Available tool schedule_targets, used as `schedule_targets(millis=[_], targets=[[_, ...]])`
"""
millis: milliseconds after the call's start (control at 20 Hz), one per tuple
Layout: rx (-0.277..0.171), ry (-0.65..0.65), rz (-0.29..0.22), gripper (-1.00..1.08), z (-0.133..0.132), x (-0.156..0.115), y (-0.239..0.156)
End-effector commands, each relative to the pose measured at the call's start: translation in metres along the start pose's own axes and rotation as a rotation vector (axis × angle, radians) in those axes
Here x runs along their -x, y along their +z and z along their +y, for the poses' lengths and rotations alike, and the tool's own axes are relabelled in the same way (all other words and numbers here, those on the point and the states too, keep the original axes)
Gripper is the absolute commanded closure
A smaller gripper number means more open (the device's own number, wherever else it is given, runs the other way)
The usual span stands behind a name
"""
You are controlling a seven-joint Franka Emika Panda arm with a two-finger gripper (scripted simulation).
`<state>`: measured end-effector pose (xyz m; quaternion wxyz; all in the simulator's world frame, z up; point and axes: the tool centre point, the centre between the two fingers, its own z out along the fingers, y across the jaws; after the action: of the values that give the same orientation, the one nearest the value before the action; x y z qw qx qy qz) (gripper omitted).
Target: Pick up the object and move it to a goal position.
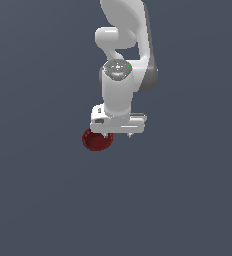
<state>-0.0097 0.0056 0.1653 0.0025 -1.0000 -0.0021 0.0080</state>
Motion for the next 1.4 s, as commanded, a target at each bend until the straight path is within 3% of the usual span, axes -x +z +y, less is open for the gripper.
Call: schedule_targets(millis=[0,750,1350], targets=[[0.000,0.000,0.000,-0.20,0.000,0.000,0.000],[-0.004,-0.019,-0.010,-0.20,0.010,0.000,-0.003],[-0.004,-0.184,-0.076,-0.20,0.027,-0.006,0.011]])
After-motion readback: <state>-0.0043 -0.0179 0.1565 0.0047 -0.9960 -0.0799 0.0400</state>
